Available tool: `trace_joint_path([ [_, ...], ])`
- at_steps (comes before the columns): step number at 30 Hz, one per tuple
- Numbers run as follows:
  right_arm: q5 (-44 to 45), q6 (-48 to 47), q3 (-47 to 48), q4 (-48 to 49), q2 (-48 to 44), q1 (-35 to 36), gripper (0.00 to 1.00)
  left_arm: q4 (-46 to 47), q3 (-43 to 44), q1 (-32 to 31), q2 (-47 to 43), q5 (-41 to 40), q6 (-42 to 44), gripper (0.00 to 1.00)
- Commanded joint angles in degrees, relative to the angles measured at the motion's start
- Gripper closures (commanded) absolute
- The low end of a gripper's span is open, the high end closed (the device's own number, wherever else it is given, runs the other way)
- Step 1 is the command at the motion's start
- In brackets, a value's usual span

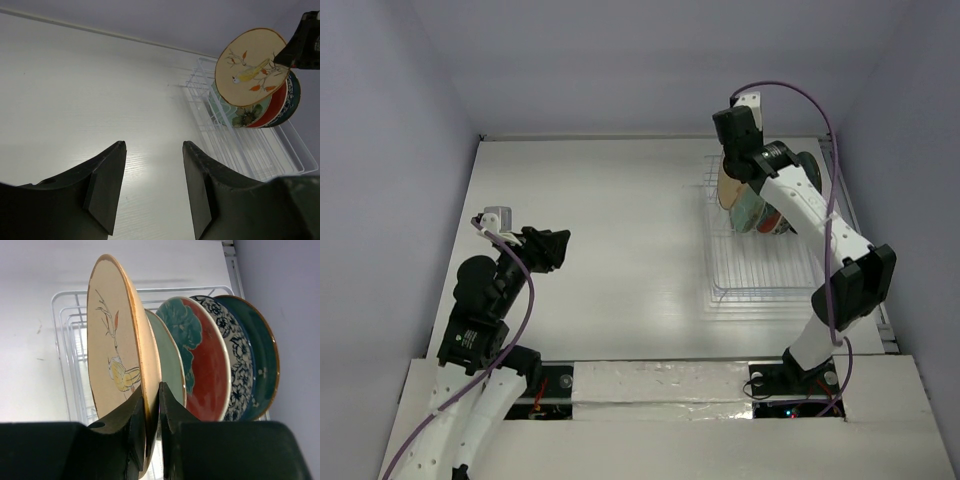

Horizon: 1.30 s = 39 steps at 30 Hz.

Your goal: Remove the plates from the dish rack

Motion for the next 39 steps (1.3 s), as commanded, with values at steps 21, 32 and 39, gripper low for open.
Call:
trace_joint_path([
  [21,-36.98,23.66,1.14,29.83,8.22,9.84,1.00,1.21,-0.27,-0.19,1.09,-0.83,0.07,0.54],
  [32,-34.18,29.56,-14.05,39.50,9.38,10.99,1.00,1.21,-0.18,-0.19,1.35,-0.84,0.06,0.54],
  [39,-27.93,31.14,-19.95,40.38,11.49,10.99,1.00,0.77,0.08,-0.19,1.18,-1.27,0.24,0.54],
])
